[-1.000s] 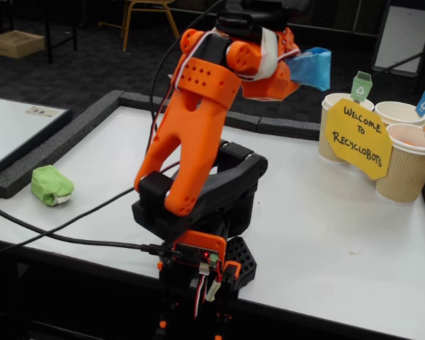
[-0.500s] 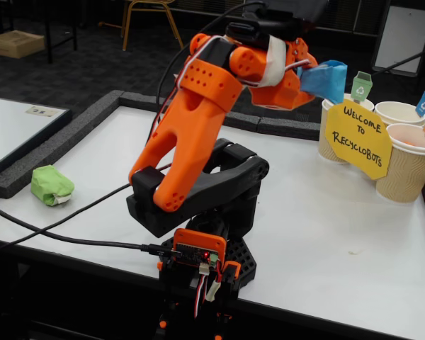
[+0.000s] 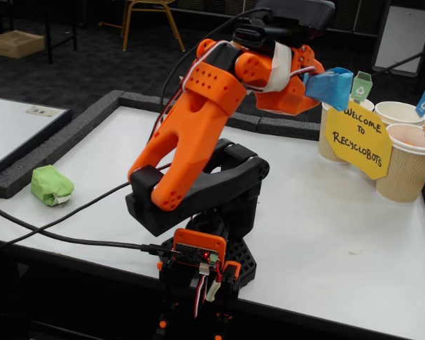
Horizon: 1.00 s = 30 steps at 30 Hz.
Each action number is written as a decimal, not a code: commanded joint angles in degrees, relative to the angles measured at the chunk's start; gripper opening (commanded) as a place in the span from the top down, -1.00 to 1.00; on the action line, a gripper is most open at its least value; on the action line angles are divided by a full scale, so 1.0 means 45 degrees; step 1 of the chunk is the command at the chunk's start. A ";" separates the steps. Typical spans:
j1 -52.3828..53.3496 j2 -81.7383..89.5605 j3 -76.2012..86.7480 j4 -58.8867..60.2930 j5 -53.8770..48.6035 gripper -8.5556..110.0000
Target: Sort rubbish by color.
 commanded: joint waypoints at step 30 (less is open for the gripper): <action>-0.0996 -0.6504 -0.4375 -0.3125 0.0215 0.85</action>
